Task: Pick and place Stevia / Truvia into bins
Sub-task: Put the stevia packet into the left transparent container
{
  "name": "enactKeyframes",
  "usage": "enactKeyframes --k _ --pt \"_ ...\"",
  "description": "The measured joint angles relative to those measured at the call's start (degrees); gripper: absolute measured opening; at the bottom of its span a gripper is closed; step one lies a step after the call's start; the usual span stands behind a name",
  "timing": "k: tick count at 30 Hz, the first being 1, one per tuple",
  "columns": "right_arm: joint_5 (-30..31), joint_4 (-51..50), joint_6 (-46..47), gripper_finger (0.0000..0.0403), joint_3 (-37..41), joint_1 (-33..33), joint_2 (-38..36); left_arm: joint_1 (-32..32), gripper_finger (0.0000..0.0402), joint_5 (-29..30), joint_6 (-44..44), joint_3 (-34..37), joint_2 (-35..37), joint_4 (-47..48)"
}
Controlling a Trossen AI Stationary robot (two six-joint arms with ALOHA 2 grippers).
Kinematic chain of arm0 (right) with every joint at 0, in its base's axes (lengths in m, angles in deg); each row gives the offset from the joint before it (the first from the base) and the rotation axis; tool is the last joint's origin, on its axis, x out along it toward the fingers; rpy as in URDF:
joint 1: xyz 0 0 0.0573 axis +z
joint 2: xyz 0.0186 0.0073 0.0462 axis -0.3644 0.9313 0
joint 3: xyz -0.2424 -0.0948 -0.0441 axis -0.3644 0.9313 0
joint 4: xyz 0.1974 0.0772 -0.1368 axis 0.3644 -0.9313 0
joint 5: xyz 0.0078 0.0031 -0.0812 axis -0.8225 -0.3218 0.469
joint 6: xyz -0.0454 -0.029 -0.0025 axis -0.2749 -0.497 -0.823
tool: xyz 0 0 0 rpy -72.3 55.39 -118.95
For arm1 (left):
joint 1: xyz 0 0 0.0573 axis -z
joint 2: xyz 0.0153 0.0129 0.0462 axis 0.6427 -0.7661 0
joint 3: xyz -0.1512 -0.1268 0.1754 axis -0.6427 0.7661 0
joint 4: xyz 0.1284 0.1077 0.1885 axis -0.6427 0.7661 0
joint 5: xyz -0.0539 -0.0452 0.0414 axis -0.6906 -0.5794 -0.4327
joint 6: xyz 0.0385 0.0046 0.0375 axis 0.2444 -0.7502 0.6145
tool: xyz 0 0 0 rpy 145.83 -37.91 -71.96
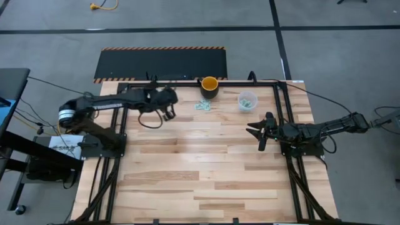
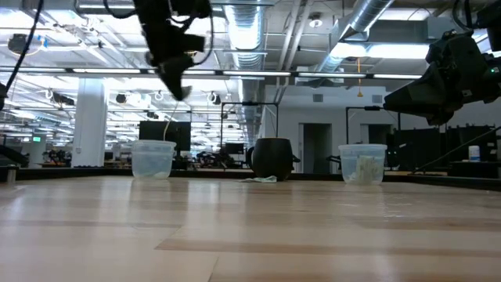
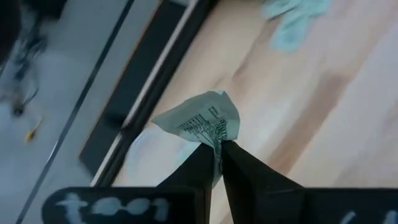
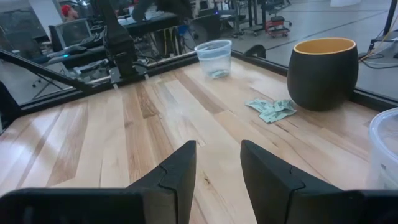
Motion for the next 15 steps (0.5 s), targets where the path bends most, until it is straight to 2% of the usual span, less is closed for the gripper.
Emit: enactKeyframes --k 5,15 --pt "0.0 0.0 0.0 0.0121 0.0 0.0 0.0 -4.3 0.0019 5.7 -3.8 0.0 1.5 7.7" --pt "0.0 0.0 0.0 0.0121 0.0 0.0 0.0 -13.4 0.0019 4.7 -0.6 2.0 -0.5 8.6"
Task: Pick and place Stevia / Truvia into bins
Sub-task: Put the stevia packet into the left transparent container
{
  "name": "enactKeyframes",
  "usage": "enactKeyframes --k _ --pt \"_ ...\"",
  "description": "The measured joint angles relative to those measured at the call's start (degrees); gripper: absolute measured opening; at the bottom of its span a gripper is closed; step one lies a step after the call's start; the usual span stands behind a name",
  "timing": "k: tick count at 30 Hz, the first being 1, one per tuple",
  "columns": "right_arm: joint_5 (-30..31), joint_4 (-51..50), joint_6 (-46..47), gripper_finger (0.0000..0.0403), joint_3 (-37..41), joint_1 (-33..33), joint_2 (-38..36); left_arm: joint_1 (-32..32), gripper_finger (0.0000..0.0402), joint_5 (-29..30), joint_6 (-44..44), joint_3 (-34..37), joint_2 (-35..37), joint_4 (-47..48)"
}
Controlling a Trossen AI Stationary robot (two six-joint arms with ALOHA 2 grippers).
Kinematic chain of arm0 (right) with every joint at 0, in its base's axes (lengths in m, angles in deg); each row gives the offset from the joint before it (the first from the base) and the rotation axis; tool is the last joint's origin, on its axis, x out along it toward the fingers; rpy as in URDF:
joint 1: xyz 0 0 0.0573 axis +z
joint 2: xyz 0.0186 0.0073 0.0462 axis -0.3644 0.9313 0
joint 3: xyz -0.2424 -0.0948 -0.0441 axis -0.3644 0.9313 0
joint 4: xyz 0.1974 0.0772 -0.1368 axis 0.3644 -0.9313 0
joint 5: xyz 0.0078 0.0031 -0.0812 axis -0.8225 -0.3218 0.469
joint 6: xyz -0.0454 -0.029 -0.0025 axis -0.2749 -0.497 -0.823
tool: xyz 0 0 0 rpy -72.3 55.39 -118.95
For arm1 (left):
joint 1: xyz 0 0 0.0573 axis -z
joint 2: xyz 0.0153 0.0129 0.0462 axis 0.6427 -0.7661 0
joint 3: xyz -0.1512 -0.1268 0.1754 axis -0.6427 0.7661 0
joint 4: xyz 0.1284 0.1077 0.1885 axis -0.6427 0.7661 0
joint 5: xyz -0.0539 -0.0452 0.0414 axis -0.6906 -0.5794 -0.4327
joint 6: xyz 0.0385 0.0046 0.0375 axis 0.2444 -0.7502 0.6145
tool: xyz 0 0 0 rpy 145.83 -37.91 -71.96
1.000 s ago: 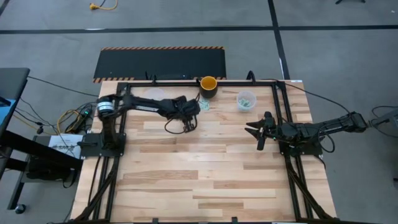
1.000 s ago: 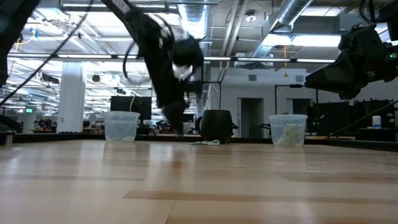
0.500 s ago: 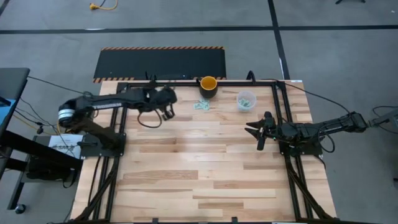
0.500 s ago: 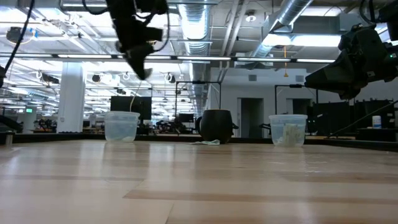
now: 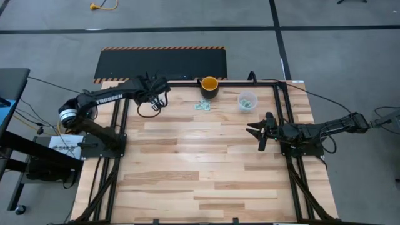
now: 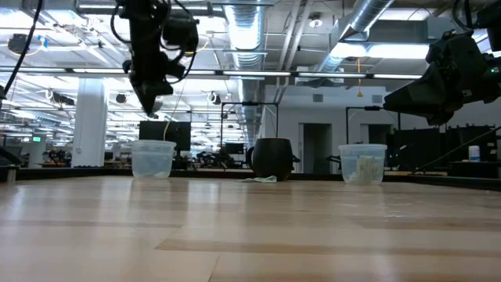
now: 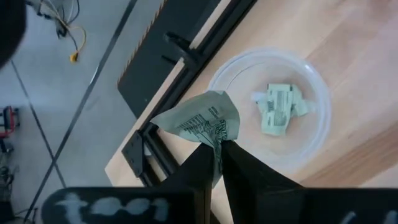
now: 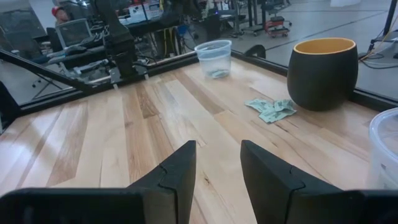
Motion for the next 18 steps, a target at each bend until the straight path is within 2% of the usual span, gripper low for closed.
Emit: enactKeyframes --k 5,9,18 --pt "0.0 0.0 0.0 0.0121 0.0 0.0 0.0 -1.5 0.0019 -3.5 2.6 1.5 -2.0 -3.8" --pt "0.0 0.0 0.0 0.0121 0.0 0.0 0.0 -1.4 0.0030 -3.9 4.8 1.9 -3.9 -5.9" --pt "0.0 0.0 0.0 0.0121 0.0 0.0 0.0 -0.4 0.0101 -1.3 6.5 1.9 -6.4 -6.9"
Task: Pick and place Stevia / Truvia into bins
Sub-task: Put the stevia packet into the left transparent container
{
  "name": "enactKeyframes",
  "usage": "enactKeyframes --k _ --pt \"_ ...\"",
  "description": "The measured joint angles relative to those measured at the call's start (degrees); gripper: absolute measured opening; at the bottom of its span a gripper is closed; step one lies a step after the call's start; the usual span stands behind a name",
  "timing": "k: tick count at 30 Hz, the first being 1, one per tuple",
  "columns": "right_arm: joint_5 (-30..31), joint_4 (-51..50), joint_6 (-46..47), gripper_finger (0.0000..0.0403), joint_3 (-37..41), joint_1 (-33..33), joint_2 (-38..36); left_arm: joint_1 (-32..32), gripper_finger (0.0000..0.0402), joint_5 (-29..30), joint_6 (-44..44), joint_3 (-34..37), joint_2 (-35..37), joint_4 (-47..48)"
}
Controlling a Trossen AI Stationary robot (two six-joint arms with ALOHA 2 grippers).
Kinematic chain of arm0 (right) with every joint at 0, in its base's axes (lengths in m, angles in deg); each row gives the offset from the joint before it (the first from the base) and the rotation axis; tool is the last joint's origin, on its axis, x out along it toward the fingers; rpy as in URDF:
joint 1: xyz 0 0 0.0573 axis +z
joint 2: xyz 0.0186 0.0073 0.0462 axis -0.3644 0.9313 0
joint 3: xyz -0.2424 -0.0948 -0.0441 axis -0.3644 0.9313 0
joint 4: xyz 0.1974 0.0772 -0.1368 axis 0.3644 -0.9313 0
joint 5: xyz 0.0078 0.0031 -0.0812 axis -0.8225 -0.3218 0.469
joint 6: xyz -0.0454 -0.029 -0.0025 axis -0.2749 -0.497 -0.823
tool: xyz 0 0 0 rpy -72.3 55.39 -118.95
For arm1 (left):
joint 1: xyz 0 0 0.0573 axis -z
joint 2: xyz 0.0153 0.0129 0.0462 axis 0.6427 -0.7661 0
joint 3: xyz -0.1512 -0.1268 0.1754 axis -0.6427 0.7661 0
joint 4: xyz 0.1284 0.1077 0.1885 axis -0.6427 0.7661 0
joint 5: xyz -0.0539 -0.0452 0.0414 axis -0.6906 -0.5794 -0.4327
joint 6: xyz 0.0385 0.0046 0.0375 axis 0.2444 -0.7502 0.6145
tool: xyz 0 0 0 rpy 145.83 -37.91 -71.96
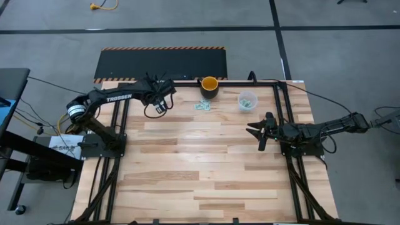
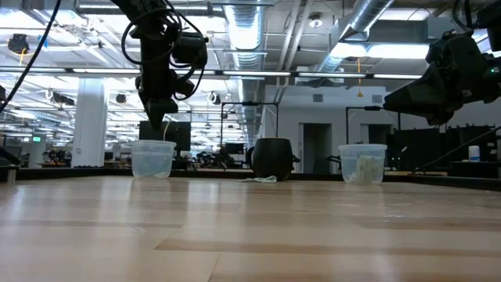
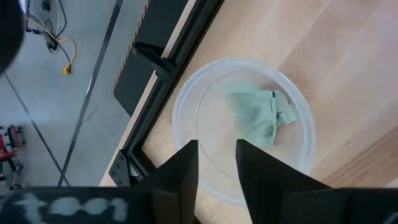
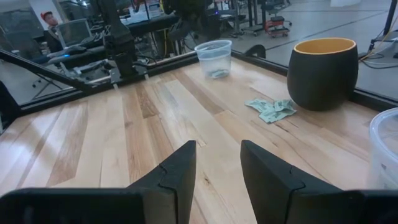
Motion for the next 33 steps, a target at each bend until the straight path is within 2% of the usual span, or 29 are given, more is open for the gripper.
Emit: enactKeyframes --k 5,10,14,19,23,26,28,31,33 --pt "0.0 0.0 0.0 0.0121 0.0 0.0 0.0 0.2 0.0126 -2.1 0.2 0.0 0.0 0.1" --pt "0.0 0.0 0.0 0.0121 0.0 0.0 0.0 1.3 0.0129 -2.9 -0.1 -0.3 0.0 -3.0" --pt "0.0 0.0 0.0 0.0121 0.0 0.0 0.0 4.7 0.0125 -7.2 6.2 -0.3 0.0 -9.1" --pt "0.0 0.0 0.0 0.0121 0.0 0.0 0.0 10.2 0.0124 -14.8 12.5 -0.3 0.0 -26.0" --pt "0.0 0.0 0.0 0.0121 0.0 0.0 0.0 13.6 0.0123 -21.1 15.6 1.2 -1.2 -50.1" --pt "0.0 0.0 0.0 0.0121 0.0 0.0 0.0 15.2 0.0123 -21.2 13.5 2.2 -4.5 -67.4" --pt "0.0 0.0 0.0 0.0121 0.0 0.0 0.0 15.9 0.0123 -21.2 12.2 2.4 -7.3 -74.6" --pt "0.0 0.0 0.0 0.0121 0.0 0.0 0.0 16.4 0.0123 -21.8 13.0 2.5 -11.2 -75.9" --pt "0.0 0.0 0.0 0.0121 0.0 0.0 0.0 16.4 0.0123 -21.7 15.1 2.6 -12.7 -72.6"
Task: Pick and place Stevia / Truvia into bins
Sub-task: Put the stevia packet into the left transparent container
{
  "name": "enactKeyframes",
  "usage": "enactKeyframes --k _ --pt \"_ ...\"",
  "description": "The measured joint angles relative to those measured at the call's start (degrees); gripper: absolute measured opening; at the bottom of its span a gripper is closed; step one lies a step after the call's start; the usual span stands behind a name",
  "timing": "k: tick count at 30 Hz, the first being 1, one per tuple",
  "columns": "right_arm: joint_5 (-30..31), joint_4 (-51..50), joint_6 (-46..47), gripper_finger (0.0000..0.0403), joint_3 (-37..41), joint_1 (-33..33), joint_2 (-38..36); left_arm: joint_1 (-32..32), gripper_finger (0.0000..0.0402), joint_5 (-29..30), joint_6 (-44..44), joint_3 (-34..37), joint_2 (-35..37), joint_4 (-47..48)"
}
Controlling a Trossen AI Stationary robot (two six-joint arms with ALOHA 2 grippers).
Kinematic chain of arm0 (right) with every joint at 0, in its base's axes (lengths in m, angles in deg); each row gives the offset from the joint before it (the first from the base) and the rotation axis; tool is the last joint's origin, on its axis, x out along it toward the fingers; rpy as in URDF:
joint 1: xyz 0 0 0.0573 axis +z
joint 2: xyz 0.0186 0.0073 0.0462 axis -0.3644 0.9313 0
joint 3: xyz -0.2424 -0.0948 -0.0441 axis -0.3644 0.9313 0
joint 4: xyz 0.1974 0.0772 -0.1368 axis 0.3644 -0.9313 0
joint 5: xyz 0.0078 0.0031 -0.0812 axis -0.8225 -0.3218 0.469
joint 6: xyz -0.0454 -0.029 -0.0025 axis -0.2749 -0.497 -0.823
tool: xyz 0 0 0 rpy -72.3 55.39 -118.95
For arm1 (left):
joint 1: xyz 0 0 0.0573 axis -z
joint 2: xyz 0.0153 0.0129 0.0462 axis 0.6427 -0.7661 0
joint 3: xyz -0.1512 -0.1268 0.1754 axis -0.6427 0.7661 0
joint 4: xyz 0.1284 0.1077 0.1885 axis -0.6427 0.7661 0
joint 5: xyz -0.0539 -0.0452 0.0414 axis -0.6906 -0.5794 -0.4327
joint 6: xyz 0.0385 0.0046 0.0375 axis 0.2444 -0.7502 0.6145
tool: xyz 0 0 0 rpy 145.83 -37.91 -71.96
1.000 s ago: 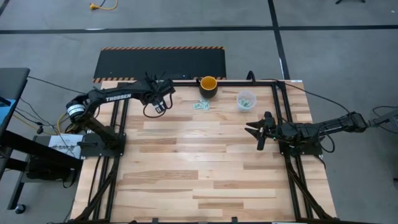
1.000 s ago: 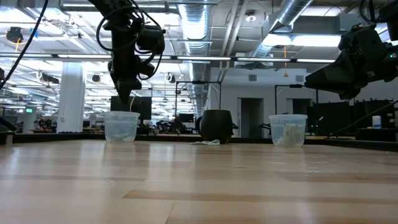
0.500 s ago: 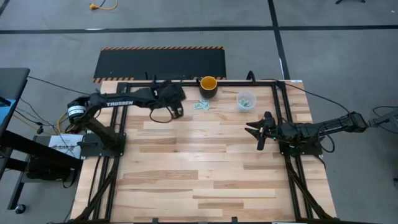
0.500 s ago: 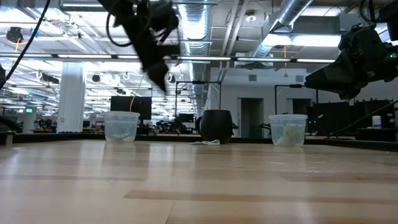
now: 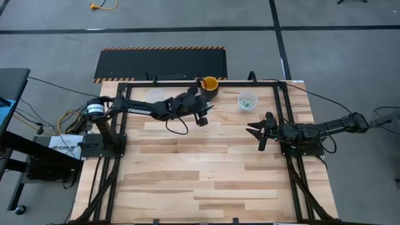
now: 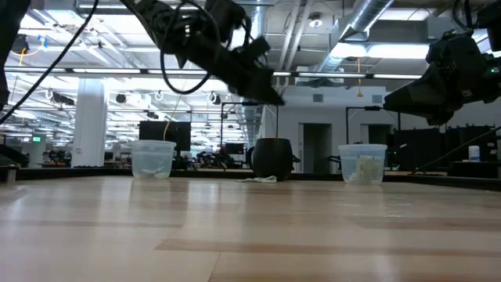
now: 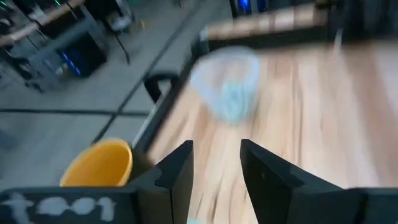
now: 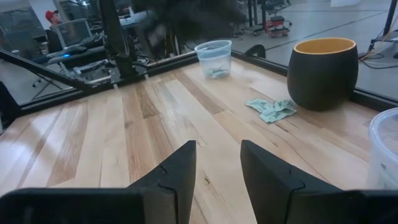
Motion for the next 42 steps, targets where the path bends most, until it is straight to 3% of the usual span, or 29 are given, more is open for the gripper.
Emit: enactKeyframes --k 7,18,31,42 --pt "0.0 0.0 0.0 0.0121 0.0 0.0 0.0 -3.6 0.0123 0.7 -3.5 -1.3 -0.5 13.4" --pt "0.0 0.0 0.0 0.0121 0.0 0.0 0.0 -7.2 0.0136 -6.7 -6.2 -1.4 -0.6 18.5" --pt "0.0 0.0 0.0 0.0121 0.0 0.0 0.0 -7.2 0.0138 -4.2 -6.4 -5.3 -9.0 23.8" --pt "0.0 -0.1 0.0 0.0121 0.0 0.0 0.0 -8.8 0.0138 -6.3 -5.5 -8.5 -9.9 32.2"
